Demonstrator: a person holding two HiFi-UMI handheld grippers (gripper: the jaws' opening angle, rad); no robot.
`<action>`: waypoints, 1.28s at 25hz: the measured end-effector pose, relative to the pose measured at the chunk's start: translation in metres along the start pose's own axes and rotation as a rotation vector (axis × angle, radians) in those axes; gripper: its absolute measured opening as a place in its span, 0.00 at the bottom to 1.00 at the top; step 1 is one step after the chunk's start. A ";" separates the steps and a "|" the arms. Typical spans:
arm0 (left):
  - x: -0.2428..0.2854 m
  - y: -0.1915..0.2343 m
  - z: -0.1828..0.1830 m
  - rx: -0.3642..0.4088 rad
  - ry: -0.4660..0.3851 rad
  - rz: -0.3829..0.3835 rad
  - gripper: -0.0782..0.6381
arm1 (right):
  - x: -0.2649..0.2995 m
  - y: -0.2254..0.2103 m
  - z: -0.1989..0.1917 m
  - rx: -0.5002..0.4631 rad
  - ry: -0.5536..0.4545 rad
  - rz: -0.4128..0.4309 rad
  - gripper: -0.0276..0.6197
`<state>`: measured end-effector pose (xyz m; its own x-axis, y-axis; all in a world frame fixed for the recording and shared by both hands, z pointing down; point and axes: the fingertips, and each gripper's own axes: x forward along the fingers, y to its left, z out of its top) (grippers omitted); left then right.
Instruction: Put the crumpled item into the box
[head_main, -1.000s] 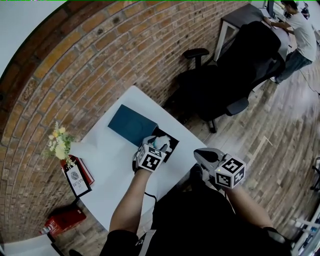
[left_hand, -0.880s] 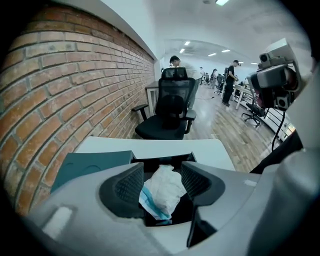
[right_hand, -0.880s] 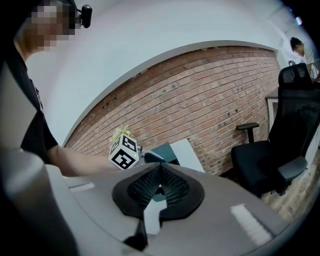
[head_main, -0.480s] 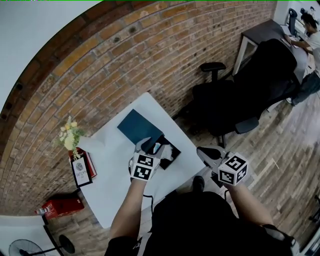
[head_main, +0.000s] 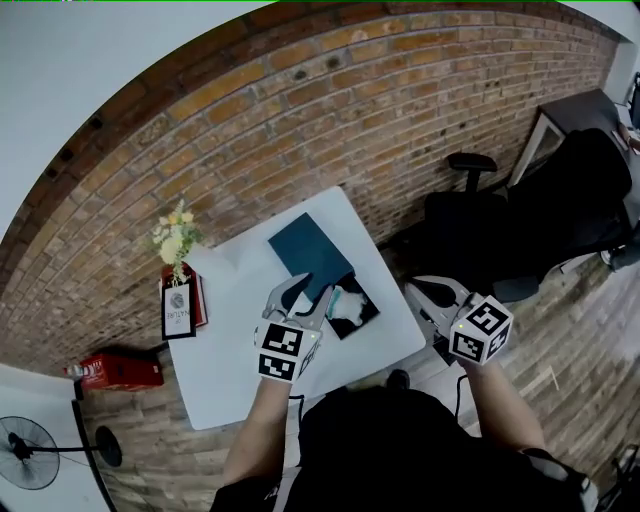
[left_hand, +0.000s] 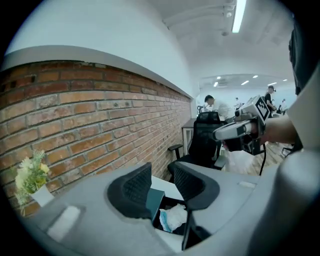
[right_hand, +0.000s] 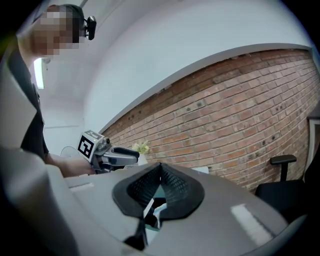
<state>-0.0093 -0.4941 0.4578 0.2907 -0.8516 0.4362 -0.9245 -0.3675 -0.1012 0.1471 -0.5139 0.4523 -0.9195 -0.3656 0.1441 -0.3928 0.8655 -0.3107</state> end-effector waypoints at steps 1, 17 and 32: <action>-0.007 0.002 0.006 -0.017 -0.028 0.008 0.30 | 0.002 0.005 0.004 -0.005 -0.003 0.011 0.05; -0.083 0.041 0.032 -0.164 -0.266 0.058 0.12 | 0.024 0.059 0.034 -0.048 -0.082 0.032 0.04; -0.094 0.050 0.010 -0.192 -0.233 0.035 0.12 | 0.027 0.078 0.017 -0.129 -0.045 -0.039 0.04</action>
<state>-0.0799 -0.4363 0.4032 0.2857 -0.9336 0.2162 -0.9583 -0.2775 0.0679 0.0910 -0.4618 0.4157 -0.9041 -0.4128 0.1102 -0.4266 0.8859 -0.1820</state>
